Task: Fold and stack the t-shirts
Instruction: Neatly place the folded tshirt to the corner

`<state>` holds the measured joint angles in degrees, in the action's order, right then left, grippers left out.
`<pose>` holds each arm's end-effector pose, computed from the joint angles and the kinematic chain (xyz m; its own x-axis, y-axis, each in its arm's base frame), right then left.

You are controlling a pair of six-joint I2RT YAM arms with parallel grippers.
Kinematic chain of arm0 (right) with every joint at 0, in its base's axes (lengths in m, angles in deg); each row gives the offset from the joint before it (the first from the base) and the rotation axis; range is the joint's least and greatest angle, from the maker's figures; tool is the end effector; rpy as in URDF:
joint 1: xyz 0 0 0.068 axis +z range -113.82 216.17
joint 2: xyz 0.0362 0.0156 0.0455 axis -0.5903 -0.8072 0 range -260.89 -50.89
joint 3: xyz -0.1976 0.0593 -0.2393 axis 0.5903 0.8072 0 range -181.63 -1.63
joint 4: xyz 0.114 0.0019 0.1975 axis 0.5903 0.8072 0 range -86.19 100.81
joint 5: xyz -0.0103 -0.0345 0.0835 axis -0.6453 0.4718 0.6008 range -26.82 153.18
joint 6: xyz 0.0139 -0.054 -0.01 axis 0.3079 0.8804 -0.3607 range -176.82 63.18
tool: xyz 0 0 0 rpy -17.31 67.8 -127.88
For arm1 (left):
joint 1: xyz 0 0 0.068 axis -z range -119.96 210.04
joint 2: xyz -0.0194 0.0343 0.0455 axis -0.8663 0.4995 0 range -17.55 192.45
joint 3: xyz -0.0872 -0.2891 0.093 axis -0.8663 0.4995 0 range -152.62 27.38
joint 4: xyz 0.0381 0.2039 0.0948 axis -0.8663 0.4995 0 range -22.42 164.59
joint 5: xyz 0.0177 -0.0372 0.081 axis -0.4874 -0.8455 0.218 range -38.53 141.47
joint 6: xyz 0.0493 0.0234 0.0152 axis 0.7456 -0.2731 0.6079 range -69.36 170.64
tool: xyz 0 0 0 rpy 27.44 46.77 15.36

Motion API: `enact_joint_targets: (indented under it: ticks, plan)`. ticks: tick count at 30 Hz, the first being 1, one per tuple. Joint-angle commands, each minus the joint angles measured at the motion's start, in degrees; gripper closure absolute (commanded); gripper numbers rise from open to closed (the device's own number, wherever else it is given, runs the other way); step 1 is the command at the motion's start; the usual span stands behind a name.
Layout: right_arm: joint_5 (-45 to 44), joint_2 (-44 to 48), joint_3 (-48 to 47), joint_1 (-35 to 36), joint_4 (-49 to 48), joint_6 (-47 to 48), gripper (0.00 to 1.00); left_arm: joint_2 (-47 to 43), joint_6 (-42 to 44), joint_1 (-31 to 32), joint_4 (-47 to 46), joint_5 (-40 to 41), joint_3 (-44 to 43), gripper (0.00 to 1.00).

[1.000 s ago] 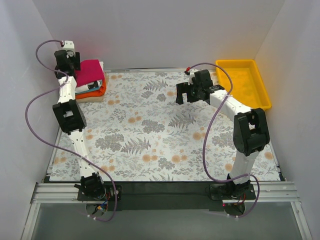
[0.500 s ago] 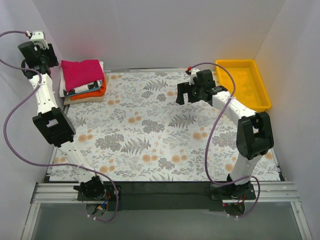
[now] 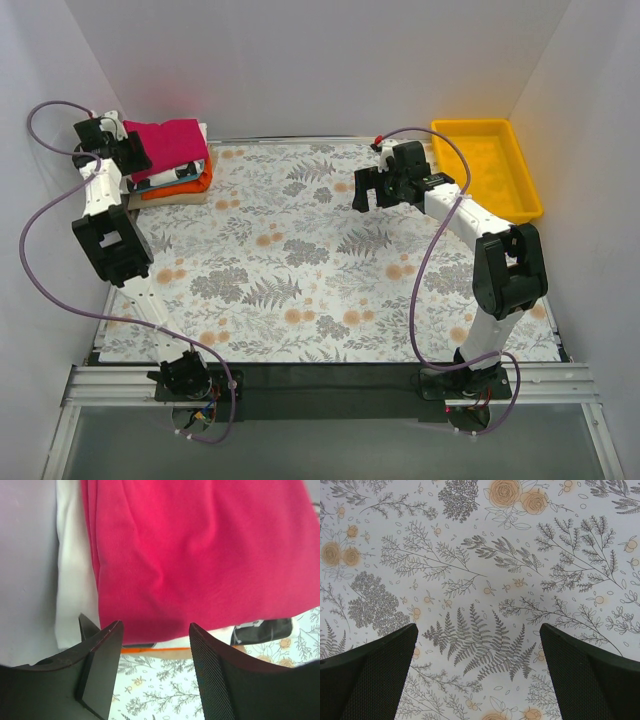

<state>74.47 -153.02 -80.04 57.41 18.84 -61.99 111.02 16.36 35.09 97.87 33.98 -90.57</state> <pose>0.3591 0.1480 0.3153 -0.6259 -0.1483 -0.7657 -0.4429 0.8757 0.1924 0.4703 0.2056 0.3019 -0.3802 -0.7692 -0.5136 -0.4966 0.6382 -0.5883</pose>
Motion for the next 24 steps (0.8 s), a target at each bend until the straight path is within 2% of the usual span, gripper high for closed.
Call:
enact_joint_targets:
  ticks: [1,7,11,12,15,18,19,20,24]
  plan:
    - [0.8,1.0,0.0,-0.1,-0.6,0.4,0.02,-3.0,-2.5,-0.1,0.4,1.3,1.5,0.49]
    - [0.2,0.8,0.0,-0.1,-0.5,0.6,0.02,-1.3,-4.2,-0.1,-0.3,1.8,2.1,0.54]
    - [0.3,0.6,-0.1,0.0,-0.4,0.5,0.02,-0.2,-5.0,-0.1,-0.9,3.0,0.8,0.69]
    - [0.3,0.6,-0.1,0.0,-0.3,0.5,0.02,0.2,-5.0,-0.1,-1.1,3.3,0.5,0.75]
    - [0.2,0.4,-0.2,-0.1,-0.4,0.5,0.02,1.1,-4.9,-0.1,-0.9,4.5,-1.5,0.80]
    - [0.0,0.4,-0.2,-0.1,-0.3,0.5,0.02,2.1,-4.6,-0.2,-0.5,5.5,-2.9,0.90]
    - [0.0,0.4,-0.2,0.0,-0.3,0.5,0.02,2.3,-4.6,-0.2,-0.5,5.6,-3.2,0.97]
    - [0.0,0.4,-0.2,-0.1,-0.3,0.5,0.02,2.4,-4.6,-0.3,-0.6,6.2,-3.4,1.00]
    - [0.0,0.5,0.0,0.0,-0.3,0.6,0.02,1.7,-4.0,-0.8,-0.2,5.9,-4.7,1.00]
